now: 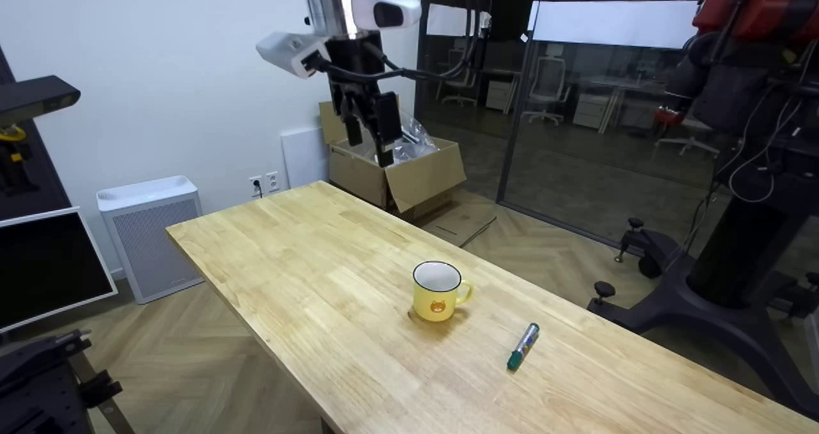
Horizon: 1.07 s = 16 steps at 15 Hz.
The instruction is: Pick up the marker from the table and put it in the cup
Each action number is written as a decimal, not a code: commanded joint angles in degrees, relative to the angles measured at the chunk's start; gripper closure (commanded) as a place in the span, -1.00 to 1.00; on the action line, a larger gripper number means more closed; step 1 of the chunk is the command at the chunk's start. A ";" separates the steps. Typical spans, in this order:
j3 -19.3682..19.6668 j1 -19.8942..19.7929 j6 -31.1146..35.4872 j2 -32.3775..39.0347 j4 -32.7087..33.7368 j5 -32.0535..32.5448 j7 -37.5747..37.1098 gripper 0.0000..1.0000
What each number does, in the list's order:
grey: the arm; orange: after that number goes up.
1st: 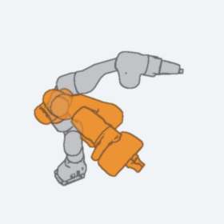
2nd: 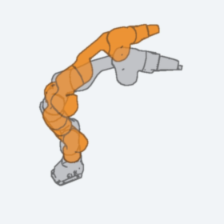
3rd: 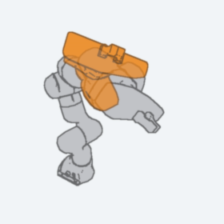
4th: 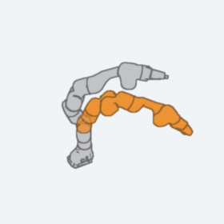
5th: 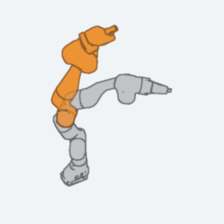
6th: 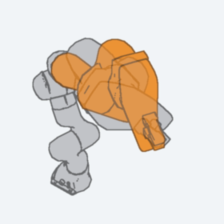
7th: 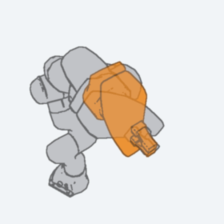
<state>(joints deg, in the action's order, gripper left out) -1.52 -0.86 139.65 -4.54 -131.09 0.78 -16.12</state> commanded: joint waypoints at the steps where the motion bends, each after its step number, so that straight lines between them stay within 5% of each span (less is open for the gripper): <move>1: 4.34 -3.01 -1.98 2.62 4.20 -0.68 8.59 -1.00; 9: 11.16 -10.47 -1.34 15.45 13.49 -7.25 31.89 -1.00; 11: 11.03 -10.83 -0.82 12.35 9.83 -5.79 30.33 -1.00; 16: 10.40 -11.42 -0.16 17.40 13.46 -6.74 31.28 -1.00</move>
<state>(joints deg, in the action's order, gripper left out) 9.49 -11.70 139.59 12.91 -117.67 -6.23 15.38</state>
